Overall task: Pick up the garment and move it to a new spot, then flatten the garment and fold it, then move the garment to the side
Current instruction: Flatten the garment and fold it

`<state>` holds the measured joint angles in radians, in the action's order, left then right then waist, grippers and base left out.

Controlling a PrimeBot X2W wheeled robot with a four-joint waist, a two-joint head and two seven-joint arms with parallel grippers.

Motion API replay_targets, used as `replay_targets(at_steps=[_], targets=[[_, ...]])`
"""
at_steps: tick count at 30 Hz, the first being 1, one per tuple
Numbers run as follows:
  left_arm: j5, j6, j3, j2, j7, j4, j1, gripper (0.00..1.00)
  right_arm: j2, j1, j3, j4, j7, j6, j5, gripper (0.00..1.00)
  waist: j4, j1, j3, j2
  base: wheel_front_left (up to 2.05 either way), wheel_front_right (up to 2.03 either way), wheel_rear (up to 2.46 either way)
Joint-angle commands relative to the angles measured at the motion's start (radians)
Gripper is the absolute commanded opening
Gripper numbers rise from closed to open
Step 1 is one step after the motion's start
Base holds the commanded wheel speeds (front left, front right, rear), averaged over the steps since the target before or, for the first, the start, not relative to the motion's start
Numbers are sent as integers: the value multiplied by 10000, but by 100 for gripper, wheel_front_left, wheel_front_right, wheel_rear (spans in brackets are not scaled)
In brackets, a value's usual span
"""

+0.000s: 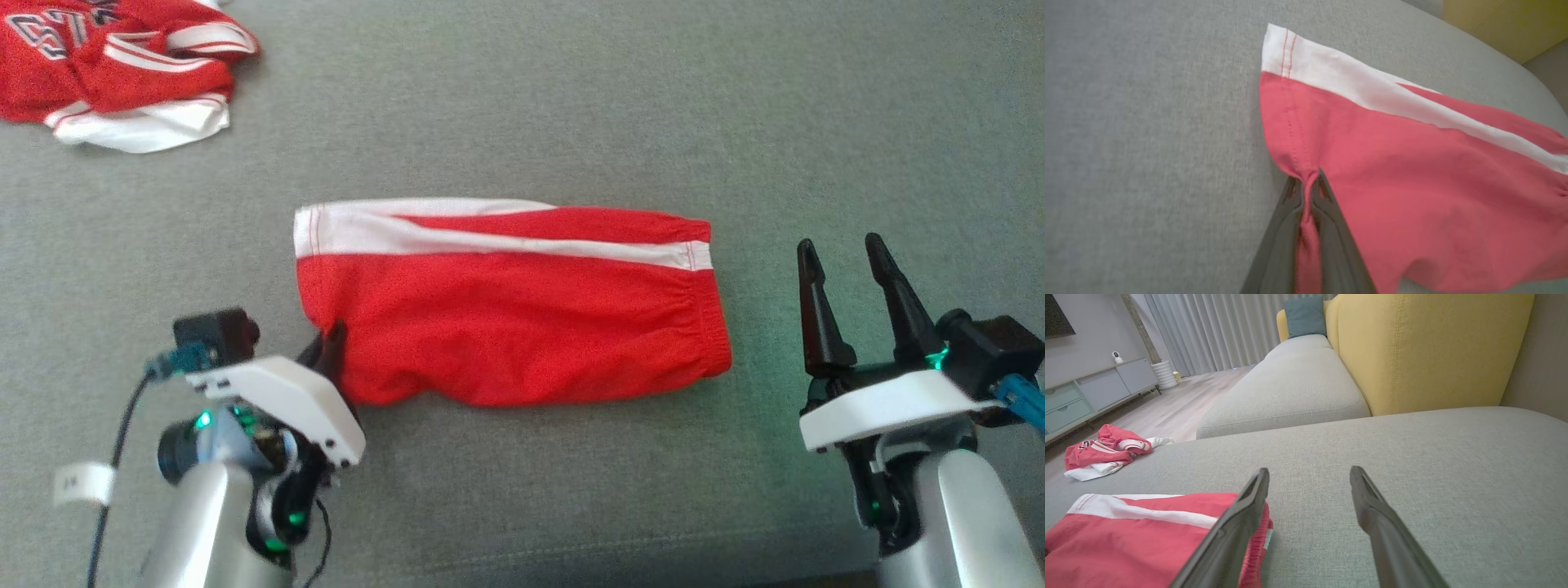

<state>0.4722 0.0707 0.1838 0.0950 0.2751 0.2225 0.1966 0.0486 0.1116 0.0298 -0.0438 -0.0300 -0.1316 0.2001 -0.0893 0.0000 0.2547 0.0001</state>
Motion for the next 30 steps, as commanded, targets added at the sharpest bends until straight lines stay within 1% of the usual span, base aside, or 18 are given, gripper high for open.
replay_targets(at_steps=[1, 6, 10, 11, 12, 13, 17, 23, 27, 30], targets=[[39, 61, -308, 113, -103, -465, 174, 0, 16, 81, 170, 406, 51, 9, -91, 100, 163, 0, -146, -1, 0, 0, 0], [159, 282, -177, -97, -397, -936, -479, 0, 16, 33, 98, 525, 431, 9, -250, 100, 359, 0, -369, -1, 0, 0, 0], [101, 384, -134, -117, -581, -938, -694, 0, 16, -17, 143, 577, 637, 9, -263, 100, 401, 0, -479, -1, 0, 0, 0], [94, 399, -120, -120, -604, -897, -726, 14, 16, -32, 153, 580, 673, 9, -257, 100, 401, 0, -504, -1, 0, 0, 0], [90, 405, -102, -124, -628, -853, -750, 43, 16, -45, 158, 578, 703, 9, -248, 100, 398, 0, -527, -1, 0, 0, 0], [60, 396, -67, -118, -717, -784, -772, 100, 16, -67, 166, 552, 742, 9, -226, 100, 379, 0, -568, -1, 0, 0, 0], [-85, 341, -78, -71, -1289, -778, -770, 100, 16, -108, 161, 503, 806, 9, -203, 100, 323, 0, -659, -1, 0, 0, 0], [-587, 152, -146, 104, -3022, -1131, -674, 100, 16, -109, 133, 383, 920, 9, -229, 100, 276, 0, -838, -1, 0, 0, 0], [-997, 211, -140, 209, -3987, -1326, -759, 100, 16, -72, 270, 215, 1282, 9, -291, 100, 285, 0, -996, -1, 0, 0, 0], [-1226, 289, -76, 248, -4416, -1462, -940, 100, 17, -21, 369, 76, 1781, 9, -262, 100, 330, 0, -1116, -1, 0, 0, 0]])
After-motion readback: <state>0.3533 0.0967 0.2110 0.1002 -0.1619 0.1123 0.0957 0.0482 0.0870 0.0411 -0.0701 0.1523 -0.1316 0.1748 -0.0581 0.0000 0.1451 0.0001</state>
